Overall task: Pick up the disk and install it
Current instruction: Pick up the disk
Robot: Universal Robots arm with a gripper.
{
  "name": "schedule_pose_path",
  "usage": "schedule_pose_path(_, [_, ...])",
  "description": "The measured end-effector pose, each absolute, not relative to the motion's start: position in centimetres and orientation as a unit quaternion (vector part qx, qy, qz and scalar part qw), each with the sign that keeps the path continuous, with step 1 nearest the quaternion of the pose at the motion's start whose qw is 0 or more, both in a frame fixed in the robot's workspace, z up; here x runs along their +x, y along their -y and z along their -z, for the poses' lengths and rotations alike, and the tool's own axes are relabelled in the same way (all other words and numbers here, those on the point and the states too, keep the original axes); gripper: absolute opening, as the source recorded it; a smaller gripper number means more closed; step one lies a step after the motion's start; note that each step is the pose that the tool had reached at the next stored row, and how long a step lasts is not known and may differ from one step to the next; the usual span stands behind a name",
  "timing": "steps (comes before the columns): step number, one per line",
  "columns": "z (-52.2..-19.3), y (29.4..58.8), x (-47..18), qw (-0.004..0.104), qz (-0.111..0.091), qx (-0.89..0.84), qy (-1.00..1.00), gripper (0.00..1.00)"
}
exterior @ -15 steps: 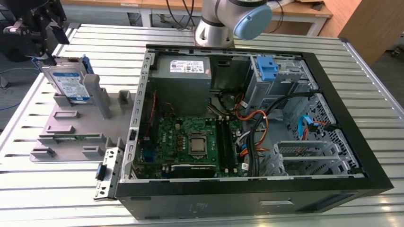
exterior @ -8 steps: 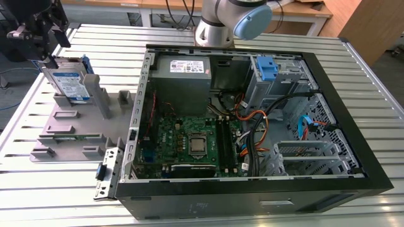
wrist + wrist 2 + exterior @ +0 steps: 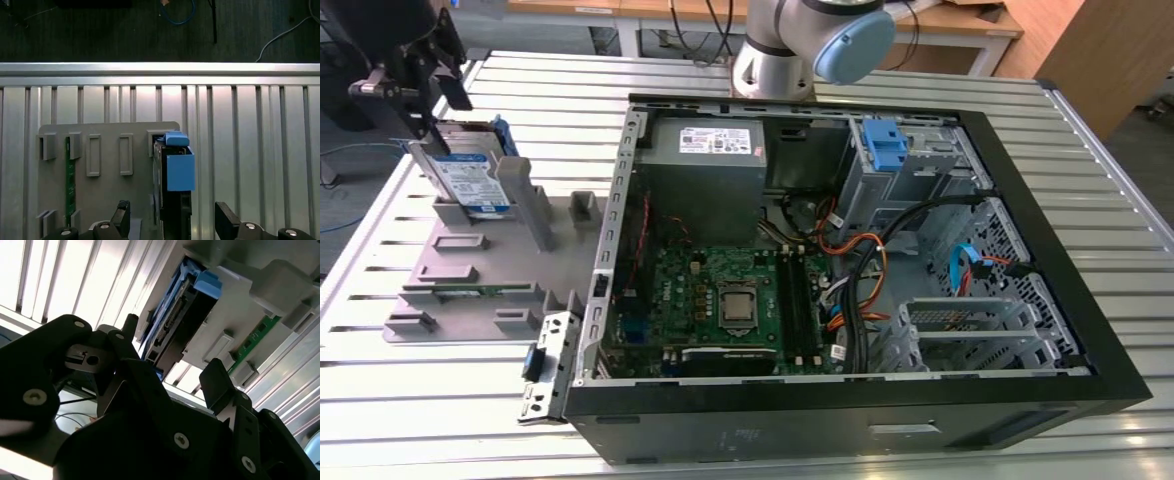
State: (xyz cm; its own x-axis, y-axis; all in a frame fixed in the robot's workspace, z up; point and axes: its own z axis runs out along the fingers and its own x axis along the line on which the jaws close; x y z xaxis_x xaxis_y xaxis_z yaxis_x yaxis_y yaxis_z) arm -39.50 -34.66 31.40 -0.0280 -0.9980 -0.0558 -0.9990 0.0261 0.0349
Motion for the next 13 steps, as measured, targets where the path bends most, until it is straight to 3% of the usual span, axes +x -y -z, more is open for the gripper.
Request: schedule_pose_path(13, [-29.4, 34.7, -39.5, 0.006, -0.032, -0.721, -0.692, 0.76])
